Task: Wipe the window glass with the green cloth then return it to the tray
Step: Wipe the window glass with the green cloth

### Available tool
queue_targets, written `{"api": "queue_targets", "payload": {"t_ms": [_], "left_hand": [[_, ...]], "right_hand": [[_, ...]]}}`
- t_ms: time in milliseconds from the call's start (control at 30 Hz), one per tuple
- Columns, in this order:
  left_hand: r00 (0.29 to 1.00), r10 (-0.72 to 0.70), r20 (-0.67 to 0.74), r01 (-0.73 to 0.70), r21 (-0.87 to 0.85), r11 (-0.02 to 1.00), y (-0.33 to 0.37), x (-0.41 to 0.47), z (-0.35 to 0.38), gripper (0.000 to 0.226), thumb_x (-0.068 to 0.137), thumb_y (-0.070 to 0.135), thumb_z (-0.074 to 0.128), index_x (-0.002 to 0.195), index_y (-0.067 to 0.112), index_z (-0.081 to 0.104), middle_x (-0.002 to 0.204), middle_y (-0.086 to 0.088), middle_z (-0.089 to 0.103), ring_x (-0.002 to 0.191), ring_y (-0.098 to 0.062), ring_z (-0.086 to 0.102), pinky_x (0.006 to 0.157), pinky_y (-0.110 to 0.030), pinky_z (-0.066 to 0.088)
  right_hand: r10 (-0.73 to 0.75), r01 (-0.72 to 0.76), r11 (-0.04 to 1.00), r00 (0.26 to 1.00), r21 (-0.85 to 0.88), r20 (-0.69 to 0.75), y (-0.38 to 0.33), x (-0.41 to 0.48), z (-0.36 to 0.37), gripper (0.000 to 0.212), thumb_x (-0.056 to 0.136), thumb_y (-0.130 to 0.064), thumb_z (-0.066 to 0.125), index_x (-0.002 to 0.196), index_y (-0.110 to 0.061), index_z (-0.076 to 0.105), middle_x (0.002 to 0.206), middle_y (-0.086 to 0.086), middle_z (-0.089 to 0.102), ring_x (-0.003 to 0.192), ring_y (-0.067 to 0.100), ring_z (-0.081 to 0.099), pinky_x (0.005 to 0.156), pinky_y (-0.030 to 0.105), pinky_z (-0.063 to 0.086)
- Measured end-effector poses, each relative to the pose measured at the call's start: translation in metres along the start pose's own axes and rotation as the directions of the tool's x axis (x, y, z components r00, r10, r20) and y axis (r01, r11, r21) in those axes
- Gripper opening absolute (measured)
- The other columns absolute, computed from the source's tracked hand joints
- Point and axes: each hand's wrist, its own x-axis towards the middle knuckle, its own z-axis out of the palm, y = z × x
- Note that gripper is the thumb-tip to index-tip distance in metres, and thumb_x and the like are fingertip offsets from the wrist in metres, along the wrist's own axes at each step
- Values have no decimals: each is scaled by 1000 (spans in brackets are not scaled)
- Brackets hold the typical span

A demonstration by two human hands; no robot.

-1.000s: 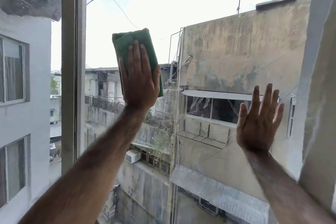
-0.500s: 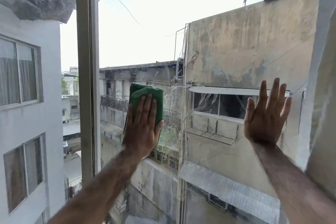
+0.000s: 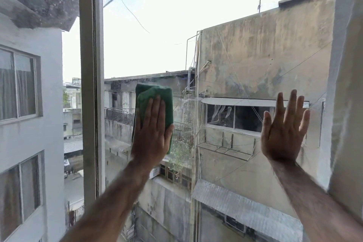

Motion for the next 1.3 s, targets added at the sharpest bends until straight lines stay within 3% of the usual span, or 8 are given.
{"api": "queue_targets", "payload": {"t_ms": [200,433,567,700,933,1067,1200,1300], "left_hand": [[986,46,161,-52,33,998,-21,-78,15,76,108,49,31,164,1,14,174,-19,10,163,-34,10,125,-62,31],[993,121,-7,-121,-19,992,12,78,-31,76,110,53,29,165,3,10,174,-17,8,163,-33,3,131,-57,15],[998,-3,-61,-2,-89,996,63,132,-40,79,108,56,30,165,5,12,176,-14,9,163,-32,4,131,-59,12],[996,69,-61,-73,-66,995,70,57,-5,82,108,57,37,164,2,15,175,-17,10,163,-33,6,129,-61,17],[972,164,168,-174,43,984,50,-76,20,85,106,62,27,163,0,16,174,-18,10,162,-35,11,124,-60,34],[978,196,66,-201,80,976,44,8,-7,82,108,60,30,164,2,17,173,-20,13,162,-36,10,129,-58,24],[997,73,21,-74,48,996,50,121,-48,81,108,59,18,165,3,6,175,-18,4,163,-33,3,133,-53,12],[999,16,-29,-17,-4,1000,59,127,-51,78,109,56,22,165,4,9,176,-15,7,163,-31,4,133,-51,11]], "right_hand": [[5,-5,1000,1000,5,2,-1,0,-1,64,116,-49,17,175,-26,9,184,6,4,172,26,6,137,56,12],[-1,1,1000,1000,22,-3,-2,0,-1,64,116,-48,15,175,-24,10,184,8,6,171,27,6,136,59,15],[-9,9,1000,1000,10,-4,-3,2,-3,64,116,-48,16,175,-23,12,184,9,8,171,29,9,138,56,11],[-9,9,1000,1000,4,-7,-5,2,-5,63,117,-48,19,175,-23,14,183,10,10,171,29,10,139,49,2],[16,-16,1000,1000,9,24,-8,1,-8,63,116,-48,19,175,-24,12,184,9,8,171,28,7,139,51,4],[15,-16,1000,1000,14,25,-9,1,-9,64,117,-49,17,175,-23,13,184,10,9,171,29,8,138,55,9],[7,-7,1000,1000,15,21,-8,0,-9,64,117,-48,19,174,-21,16,183,12,12,171,31,10,137,57,11],[6,-6,1000,1000,19,28,-8,2,-10,64,117,-49,18,174,-20,18,183,12,12,171,31,11,138,57,11]]}}
